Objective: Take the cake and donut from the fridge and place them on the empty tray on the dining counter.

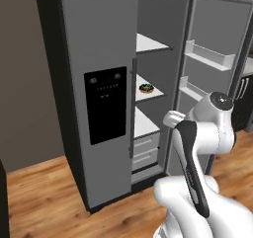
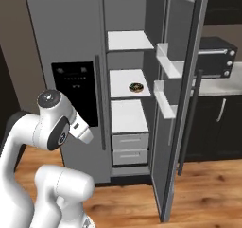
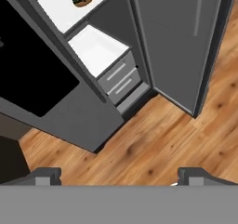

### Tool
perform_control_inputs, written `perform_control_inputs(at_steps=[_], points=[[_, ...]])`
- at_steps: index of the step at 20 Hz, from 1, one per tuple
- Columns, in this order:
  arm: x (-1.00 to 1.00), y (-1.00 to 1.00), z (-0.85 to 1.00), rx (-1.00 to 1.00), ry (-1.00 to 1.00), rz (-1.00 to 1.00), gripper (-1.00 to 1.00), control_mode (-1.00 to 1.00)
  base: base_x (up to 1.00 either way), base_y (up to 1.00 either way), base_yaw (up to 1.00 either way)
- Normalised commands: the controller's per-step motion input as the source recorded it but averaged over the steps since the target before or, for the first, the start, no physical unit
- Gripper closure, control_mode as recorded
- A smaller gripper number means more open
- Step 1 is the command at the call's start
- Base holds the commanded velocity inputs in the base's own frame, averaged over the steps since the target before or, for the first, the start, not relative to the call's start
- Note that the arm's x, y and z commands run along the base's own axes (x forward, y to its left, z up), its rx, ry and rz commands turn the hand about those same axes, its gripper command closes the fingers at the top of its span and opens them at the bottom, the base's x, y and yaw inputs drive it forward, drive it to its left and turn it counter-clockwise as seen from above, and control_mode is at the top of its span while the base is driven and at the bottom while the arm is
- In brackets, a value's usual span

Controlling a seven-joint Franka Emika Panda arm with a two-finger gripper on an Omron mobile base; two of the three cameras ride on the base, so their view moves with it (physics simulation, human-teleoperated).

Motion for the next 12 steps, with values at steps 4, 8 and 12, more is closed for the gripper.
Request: perform_control_inputs(at_steps=[4,8,12], points=[[0.0,0.0,0.0,0.0,0.0,0.0,-1.0,1.0,0.5,-0.24,0.09],[0.0,0.0,0.0,0.0,0.0,0.0,-1.0,1.0,0.51,-0.26,0.09],[0.0,0.0,0.0,0.0,0.0,0.0,-1.0,1.0,0.47,-0.3,0.09]])
